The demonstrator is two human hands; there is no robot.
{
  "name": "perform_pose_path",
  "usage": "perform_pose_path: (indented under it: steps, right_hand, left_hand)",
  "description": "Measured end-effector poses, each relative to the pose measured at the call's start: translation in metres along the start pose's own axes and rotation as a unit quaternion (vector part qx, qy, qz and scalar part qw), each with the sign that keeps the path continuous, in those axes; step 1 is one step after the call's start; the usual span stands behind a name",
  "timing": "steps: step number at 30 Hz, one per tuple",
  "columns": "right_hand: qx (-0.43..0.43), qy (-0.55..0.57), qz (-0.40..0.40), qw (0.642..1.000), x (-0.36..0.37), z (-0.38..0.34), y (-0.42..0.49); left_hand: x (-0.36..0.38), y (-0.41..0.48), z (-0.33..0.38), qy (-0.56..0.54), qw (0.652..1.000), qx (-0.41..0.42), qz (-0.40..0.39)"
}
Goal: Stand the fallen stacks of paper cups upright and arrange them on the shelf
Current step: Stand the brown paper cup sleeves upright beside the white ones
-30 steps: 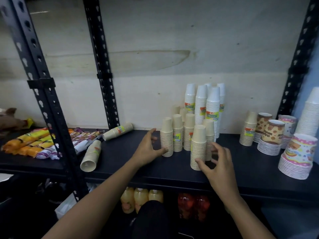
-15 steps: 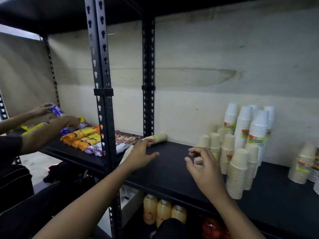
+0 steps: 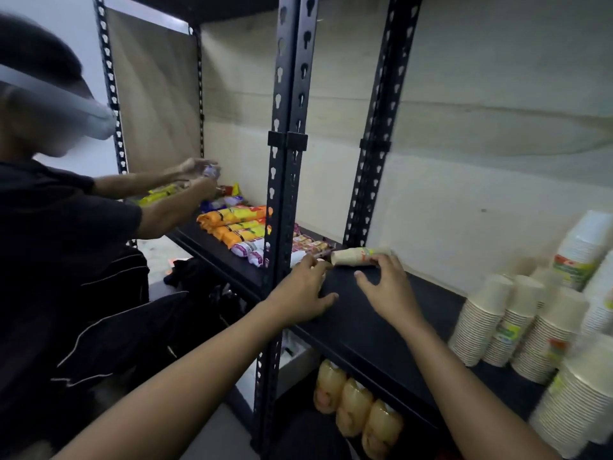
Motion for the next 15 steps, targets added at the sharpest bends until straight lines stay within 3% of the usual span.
perform_pose_path:
  steps: [6, 15]
  right_hand:
    - [0.028, -0.029, -0.041, 0.998, 0.026, 0.022, 0.054]
    - [0.009, -0.172, -0.118, 0.978, 0.058, 0.057, 0.105]
  left_hand:
    - [0.008, -0.009, 0.000, 0.070, 0.997, -0.015, -0.006]
    - [0.019, -0.016, 0.015, 0.216, 0.973, -0.058, -0.050]
Point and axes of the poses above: each hand's wrist, its own y-axis towards the middle knuckle, its own x-axis out of the palm, z = x × y, the point moved 3 cm from there along y, towards the middle knuckle, and after that the axes turned 6 degrees about -z, right-handed, at the moved point
